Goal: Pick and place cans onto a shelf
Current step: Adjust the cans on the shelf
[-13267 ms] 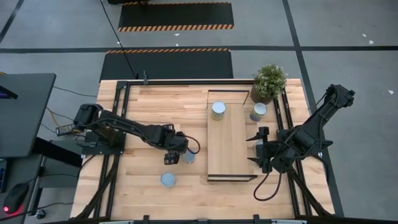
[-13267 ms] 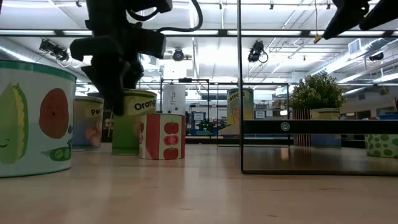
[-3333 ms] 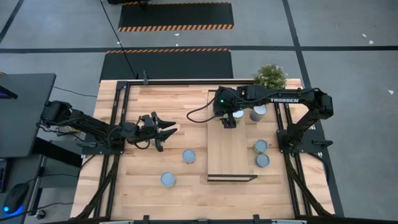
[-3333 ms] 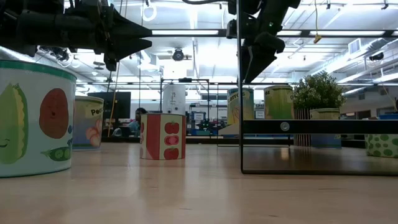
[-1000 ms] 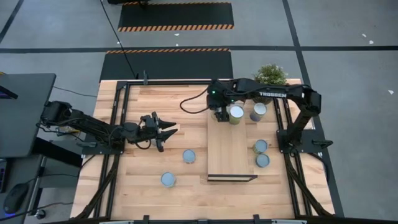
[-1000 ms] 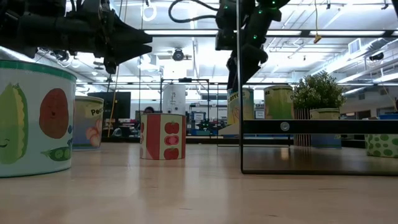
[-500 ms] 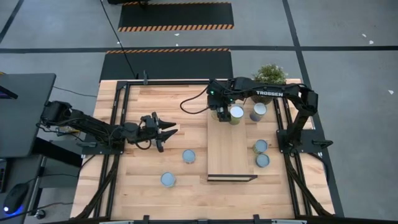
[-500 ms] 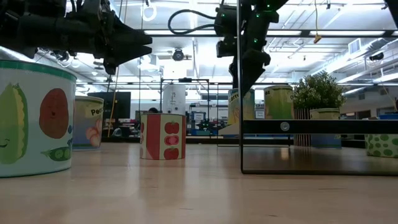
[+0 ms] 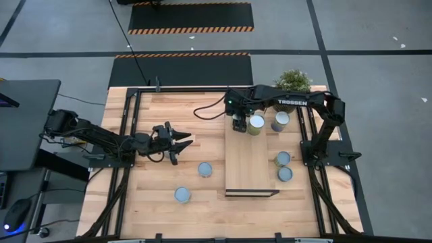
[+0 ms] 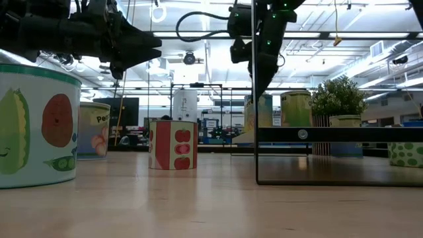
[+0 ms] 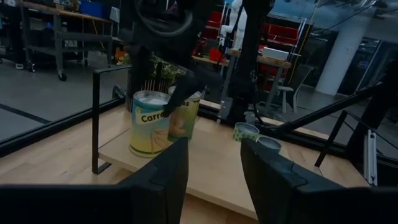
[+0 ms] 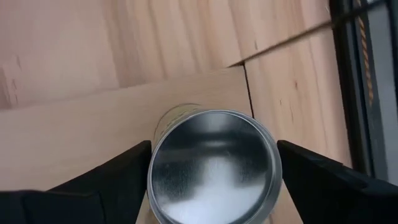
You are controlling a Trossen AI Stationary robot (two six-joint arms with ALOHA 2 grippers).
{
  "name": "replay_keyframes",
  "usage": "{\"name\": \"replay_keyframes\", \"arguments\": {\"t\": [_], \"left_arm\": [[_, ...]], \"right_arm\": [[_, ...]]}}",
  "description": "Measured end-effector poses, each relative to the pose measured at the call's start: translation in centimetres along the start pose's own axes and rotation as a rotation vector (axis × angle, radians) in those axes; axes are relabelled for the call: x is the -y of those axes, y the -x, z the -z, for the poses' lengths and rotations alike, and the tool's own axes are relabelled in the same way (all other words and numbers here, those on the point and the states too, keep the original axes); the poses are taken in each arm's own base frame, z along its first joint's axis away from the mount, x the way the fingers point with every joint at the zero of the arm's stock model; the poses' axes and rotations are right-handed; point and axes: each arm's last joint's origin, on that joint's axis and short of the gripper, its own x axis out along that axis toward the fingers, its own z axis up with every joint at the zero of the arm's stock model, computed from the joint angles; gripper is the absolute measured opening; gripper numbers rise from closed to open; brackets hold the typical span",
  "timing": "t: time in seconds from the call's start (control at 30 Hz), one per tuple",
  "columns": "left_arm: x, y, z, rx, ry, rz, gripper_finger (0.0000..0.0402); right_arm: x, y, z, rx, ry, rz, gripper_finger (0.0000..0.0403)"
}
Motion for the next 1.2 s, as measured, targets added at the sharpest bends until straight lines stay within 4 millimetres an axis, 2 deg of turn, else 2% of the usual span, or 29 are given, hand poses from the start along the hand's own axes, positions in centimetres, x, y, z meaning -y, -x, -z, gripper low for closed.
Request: {"name": "replay_keyframes", "arguments": {"t": [0.23, 0.33, 0.53, 0.8, 1.0, 1.2], "left_arm": [[0.0, 0.0, 0.0, 0.000, 0.007, 0.000, 0.0153], [0.0, 0.0, 0.0, 0.000, 0.007, 0.000, 0.0153], [0.0, 0.0, 0.0, 0.000, 0.007, 0.000, 0.0153], [0.0, 0.0, 0.0, 0.000, 0.007, 0.000, 0.0153], [0.0, 0.0, 0.0, 0.000, 0.007, 0.000, 0.0153], [0.0, 0.0, 0.1, -0.007, 0.003, -0.001, 0.0153]], "right_arm": [[-0.6, 0.1, -0.1, 0.003, -0.201, 0.021, 0.0339], [-0.6, 0.1, -0.1, 0.005, -0.234, 0.021, 0.0339], [-0.8, 0.1, -0.1, 0.007, -0.220, 0.023, 0.0341], [-1.4, 0.2, -0.2, 0.020, -0.224, 0.044, 0.0373], [-1.4, 0.2, -0.6, 0.054, -0.252, 0.045, 0.0375], [-1.1, 2.4, -1.7, 0.095, -0.215, 0.041, 0.0375]]}}
